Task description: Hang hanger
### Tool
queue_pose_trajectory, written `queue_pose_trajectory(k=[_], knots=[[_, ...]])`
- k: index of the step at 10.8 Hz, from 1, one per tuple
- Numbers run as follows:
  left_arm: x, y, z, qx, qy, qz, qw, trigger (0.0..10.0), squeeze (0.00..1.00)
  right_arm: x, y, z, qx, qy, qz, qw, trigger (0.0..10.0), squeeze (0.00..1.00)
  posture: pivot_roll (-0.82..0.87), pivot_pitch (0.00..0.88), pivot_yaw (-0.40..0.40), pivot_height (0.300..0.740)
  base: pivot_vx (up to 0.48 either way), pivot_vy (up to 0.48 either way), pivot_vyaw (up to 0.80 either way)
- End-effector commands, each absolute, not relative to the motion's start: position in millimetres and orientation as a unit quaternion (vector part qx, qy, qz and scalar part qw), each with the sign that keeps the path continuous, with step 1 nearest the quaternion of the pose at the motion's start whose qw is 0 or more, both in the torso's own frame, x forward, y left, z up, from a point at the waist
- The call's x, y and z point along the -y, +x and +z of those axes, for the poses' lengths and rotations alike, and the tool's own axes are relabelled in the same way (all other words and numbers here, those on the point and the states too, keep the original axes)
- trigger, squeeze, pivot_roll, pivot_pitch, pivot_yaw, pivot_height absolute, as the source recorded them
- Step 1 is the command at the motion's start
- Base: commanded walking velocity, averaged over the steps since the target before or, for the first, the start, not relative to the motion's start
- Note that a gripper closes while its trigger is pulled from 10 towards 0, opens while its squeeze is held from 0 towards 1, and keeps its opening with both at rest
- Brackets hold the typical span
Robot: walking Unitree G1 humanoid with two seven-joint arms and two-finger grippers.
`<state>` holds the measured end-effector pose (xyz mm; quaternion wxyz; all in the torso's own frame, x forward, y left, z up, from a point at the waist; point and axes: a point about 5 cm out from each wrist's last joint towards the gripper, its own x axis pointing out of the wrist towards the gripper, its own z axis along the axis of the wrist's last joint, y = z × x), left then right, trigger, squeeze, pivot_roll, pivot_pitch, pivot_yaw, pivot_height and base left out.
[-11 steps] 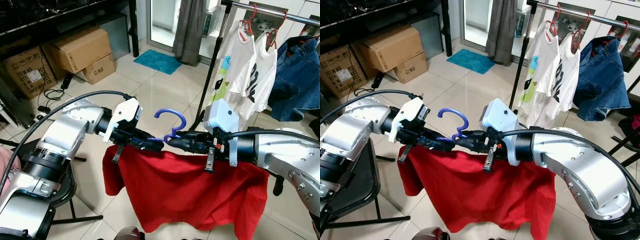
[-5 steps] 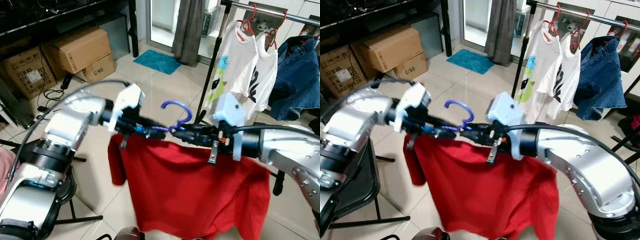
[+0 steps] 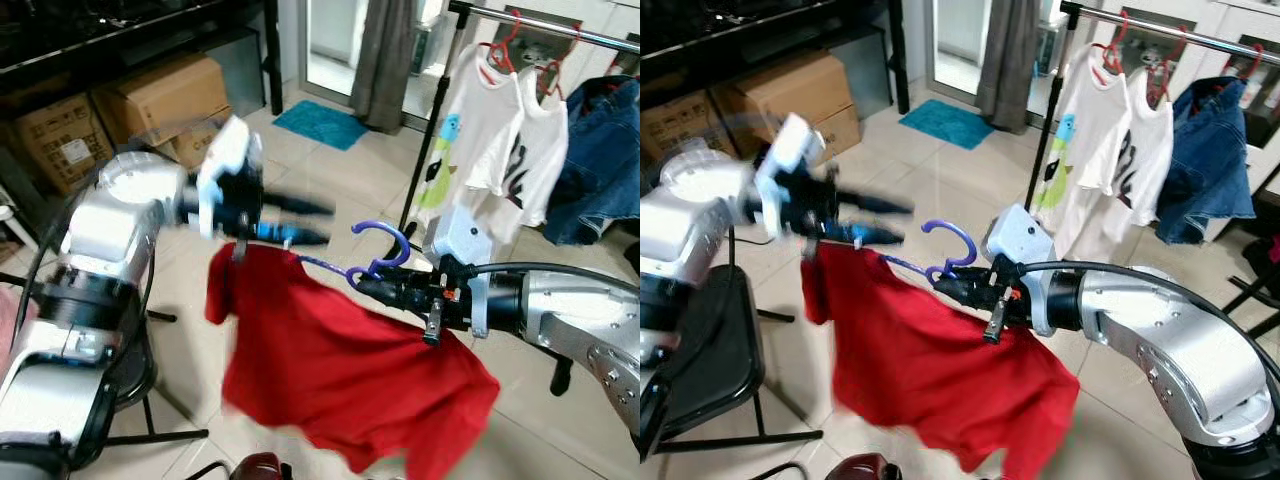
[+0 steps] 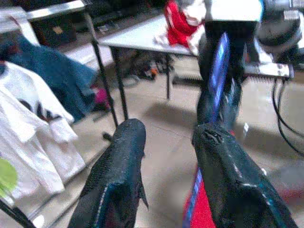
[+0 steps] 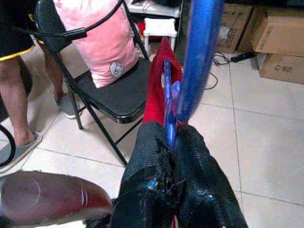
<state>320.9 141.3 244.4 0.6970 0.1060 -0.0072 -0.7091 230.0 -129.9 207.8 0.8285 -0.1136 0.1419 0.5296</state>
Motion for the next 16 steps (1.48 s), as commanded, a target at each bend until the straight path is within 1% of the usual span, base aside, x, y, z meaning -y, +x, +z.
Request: queue_pose_trajectory(k=[1, 2, 3, 4, 5, 6, 7, 8, 9, 10, 11, 13, 14, 15, 16], knots=[[-136.7, 322.4, 256.3, 0.050, 0.096, -0.692, 0.713, 10.0, 0.36, 129.9, 226.3, 207.1, -0.140, -0.120, 0.533, 0.826, 0.0, 0.00, 0.03, 0.003, 0.022, 0.740, 0.000, 0.000, 0.00], [-135.3, 324.2, 260.4, 0.063, 0.077, -0.679, 0.727, 10.0, 0.00, 130.6, 224.9, 203.3, -0.143, -0.121, 0.530, 0.827, 0.0, 0.00, 0.03, 0.000, 0.017, 0.740, 0.000, 0.000, 0.00], [-140.3, 326.4, 258.4, 0.059, 0.068, -0.659, 0.746, 10.0, 0.00, 131.2, 224.9, 195.7, -0.148, -0.107, 0.513, 0.838, 0.0, 0.00, 0.03, 0.000, 0.008, 0.740, 0.000, 0.000, 0.00], [-145.0, 327.5, 255.7, 0.062, 0.078, -0.639, 0.763, 10.0, 0.00, 132.6, 226.2, 189.3, -0.151, -0.092, 0.491, 0.853, 0.0, 0.00, 0.02, 0.000, 0.010, 0.740, 0.000, 0.000, 0.00], [-156.1, 330.7, 250.6, 0.070, 0.081, -0.553, 0.826, 10.0, 0.00, 140.3, 233.9, 172.1, -0.153, -0.063, 0.401, 0.901, 0.0, 0.00, 0.02, 0.000, 0.006, 0.740, 0.000, 0.000, 0.00], [-166.6, 329.9, 235.3, 0.048, 0.085, -0.462, 0.881, 10.0, 0.00, 152.5, 241.7, 155.1, -0.161, -0.041, 0.290, 0.942, 0.0, 0.00, 0.03, 0.003, 0.000, 0.740, 0.000, 0.000, 0.00], [-170.0, 319.9, 212.2, 0.018, 0.093, -0.425, 0.900, 10.0, 0.00, 160.3, 241.0, 141.7, -0.173, -0.019, 0.234, 0.957, 0.0, 0.00, 0.04, 0.009, 0.001, 0.740, 0.000, 0.000, 0.00], [-172.2, 304.5, 171.3, -0.025, 0.114, -0.350, 0.929, 10.0, 0.00, 175.8, 240.4, 125.6, -0.178, 0.045, 0.114, 0.976, 0.0, 0.00, 0.05, 0.017, -0.009, 0.740, 0.000, 0.000, 0.00], [-170.6, 291.8, 152.9, -0.032, 0.090, -0.310, 0.946, 10.0, 0.00, 183.3, 238.2, 117.3, -0.170, 0.069, 0.028, 0.983, 0.0, 0.00, 0.05, 0.016, -0.014, 0.740, 0.000, 0.000, 0.00], [-168.6, 284.9, 140.6, -0.034, 0.089, -0.261, 0.961, 10.0, 0.00, 185.6, 235.4, 112.0, -0.165, 0.081, -0.028, 0.983, 3.2, 0.00, 0.05, 0.024, -0.013, 0.740, 0.000, 0.000, 0.00], [-167.0, 282.3, 131.1, -0.042, 0.120, -0.219, 0.967, 10.0, 0.00, 187.8, 237.1, 112.5, -0.145, 0.105, -0.071, 0.981, 10.0, 0.00, 0.05, 0.026, -0.018, 0.740, 0.000, 0.000, 0.00], [-160.7, 283.0, 129.3, -0.039, 0.111, -0.191, 0.974, 10.0, 0.00, 187.8, 244.1, 119.4, -0.113, 0.112, -0.099, 0.982, 10.0, 0.00, 0.04, 0.016, -0.025, 0.740, 0.000, -0.135, 0.00], [-157.1, 283.9, 130.6, -0.037, 0.105, -0.190, 0.975, 10.0, 0.00, 185.4, 246.1, 121.8, -0.115, 0.120, -0.096, 0.981, 10.0, 0.00, 0.04, 0.024, -0.020, 0.740, 0.000, -0.277, 0.00], [-144.2, 288.7, 137.5, -0.022, 0.090, -0.184, 0.979, 10.0, 0.00, 179.0, 254.8, 132.7, -0.091, 0.100, -0.069, 0.988, 10.0, 0.00, 0.04, 0.053, -0.002, 0.740, 0.000, -0.277, 0.00], [-141.7, 289.3, 140.8, -0.018, 0.081, -0.183, 0.980, 10.0, 0.00, 176.1, 253.9, 134.2, -0.081, 0.095, -0.054, 0.991, 10.0, 0.00, 0.04, 0.054, 0.000, 0.740, 0.000, -0.285, 0.00]])
